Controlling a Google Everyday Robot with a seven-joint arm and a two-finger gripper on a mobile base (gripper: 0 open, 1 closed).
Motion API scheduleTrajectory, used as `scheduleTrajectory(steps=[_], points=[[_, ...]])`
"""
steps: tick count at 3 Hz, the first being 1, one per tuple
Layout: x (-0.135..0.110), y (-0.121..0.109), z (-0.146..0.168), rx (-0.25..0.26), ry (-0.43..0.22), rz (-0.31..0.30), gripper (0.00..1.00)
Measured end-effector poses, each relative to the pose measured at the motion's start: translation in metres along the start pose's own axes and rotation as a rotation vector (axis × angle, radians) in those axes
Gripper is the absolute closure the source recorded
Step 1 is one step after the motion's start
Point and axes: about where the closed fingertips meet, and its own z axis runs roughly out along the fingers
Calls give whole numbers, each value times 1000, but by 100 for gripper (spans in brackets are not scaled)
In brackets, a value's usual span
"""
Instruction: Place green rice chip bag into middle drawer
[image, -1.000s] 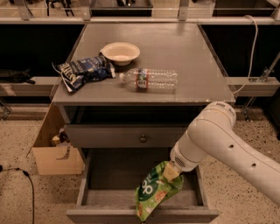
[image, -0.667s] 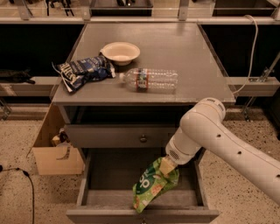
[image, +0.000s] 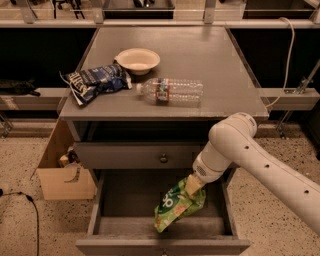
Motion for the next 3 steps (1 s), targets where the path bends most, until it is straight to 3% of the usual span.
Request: scheduleTrajectory(steps=[1, 3], points=[[1, -3, 7, -12, -6, 21, 100], [10, -22, 38, -66, -30, 159, 100]])
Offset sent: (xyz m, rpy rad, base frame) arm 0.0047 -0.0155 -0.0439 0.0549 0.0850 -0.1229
